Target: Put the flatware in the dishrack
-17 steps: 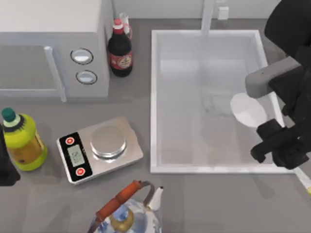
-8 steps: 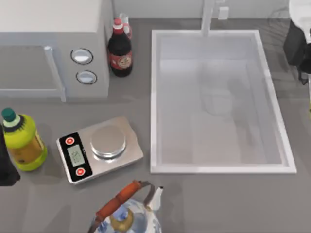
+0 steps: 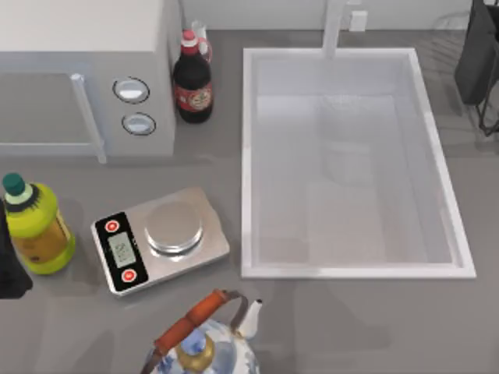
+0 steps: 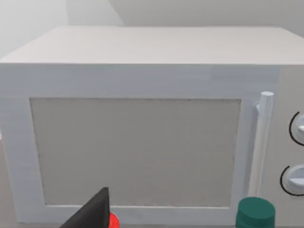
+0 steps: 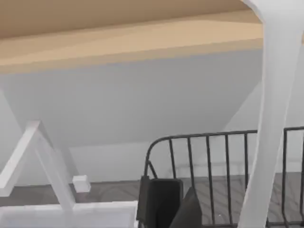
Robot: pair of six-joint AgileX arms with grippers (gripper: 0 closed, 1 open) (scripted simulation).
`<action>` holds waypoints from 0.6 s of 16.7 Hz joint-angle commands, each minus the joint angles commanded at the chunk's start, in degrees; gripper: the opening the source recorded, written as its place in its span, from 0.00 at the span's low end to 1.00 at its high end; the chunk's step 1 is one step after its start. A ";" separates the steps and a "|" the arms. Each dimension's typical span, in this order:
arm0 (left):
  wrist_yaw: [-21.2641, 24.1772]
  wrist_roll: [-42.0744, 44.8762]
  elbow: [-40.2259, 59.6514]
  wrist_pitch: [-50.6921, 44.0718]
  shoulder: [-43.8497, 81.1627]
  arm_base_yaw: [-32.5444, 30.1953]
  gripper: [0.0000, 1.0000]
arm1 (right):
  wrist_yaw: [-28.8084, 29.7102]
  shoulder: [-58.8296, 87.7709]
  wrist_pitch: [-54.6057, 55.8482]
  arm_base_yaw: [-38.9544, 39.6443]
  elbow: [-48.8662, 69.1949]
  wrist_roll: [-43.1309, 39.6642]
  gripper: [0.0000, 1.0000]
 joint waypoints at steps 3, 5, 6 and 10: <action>0.00 0.00 0.00 0.00 0.00 0.00 1.00 | -4.53 -4.28 8.54 -8.39 -2.30 -0.82 0.00; 0.00 0.00 0.00 0.00 0.00 0.00 1.00 | -6.16 -5.90 11.26 -11.06 -3.14 -1.02 0.00; 0.00 0.00 0.00 0.00 0.00 0.00 1.00 | -6.40 -6.15 11.64 -11.44 -3.27 -1.04 0.00; 0.00 0.00 0.00 0.00 0.00 0.00 1.00 | -6.27 -5.96 11.52 -11.25 -3.03 -0.94 0.00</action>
